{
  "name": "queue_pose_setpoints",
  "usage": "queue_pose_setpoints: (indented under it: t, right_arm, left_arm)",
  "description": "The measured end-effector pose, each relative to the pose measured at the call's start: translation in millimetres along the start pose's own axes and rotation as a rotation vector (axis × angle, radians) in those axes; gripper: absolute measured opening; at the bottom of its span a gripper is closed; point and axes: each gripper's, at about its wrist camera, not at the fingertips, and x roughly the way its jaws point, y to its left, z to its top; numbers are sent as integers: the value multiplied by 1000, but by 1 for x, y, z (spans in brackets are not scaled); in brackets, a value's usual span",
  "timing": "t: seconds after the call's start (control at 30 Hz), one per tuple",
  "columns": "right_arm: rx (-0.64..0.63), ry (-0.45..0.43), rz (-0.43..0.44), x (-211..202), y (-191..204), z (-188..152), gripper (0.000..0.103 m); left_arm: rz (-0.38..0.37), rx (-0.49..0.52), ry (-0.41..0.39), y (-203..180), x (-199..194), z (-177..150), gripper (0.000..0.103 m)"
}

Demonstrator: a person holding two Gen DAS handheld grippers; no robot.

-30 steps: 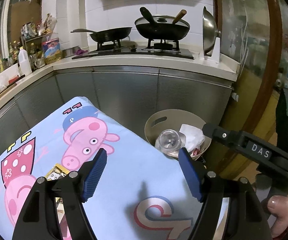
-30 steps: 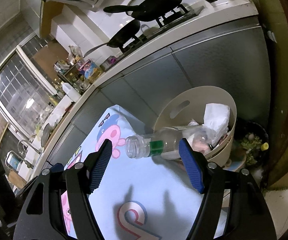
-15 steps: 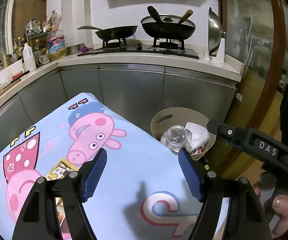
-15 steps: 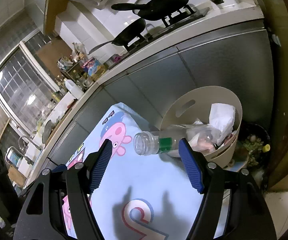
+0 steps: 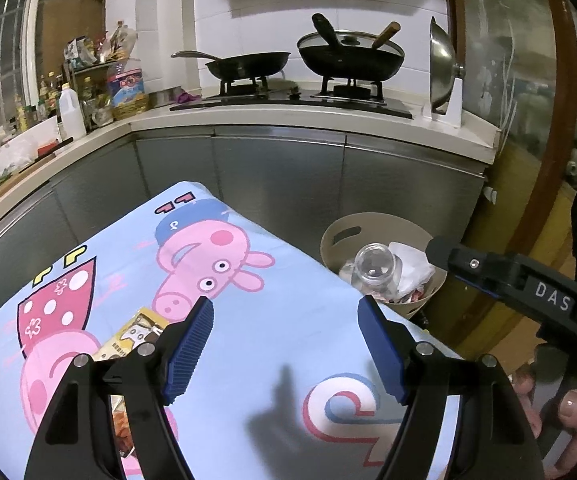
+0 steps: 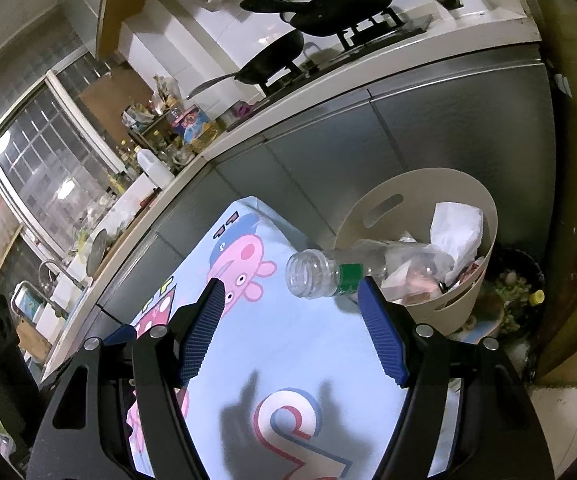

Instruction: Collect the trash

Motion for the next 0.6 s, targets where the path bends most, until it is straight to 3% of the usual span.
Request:
queue_pose_setpoints:
  t: [0.6]
  right_arm:
    - [-92, 76, 48, 21, 51, -22, 68]
  left_arm:
    - [91, -94, 13, 56, -9, -23, 77]
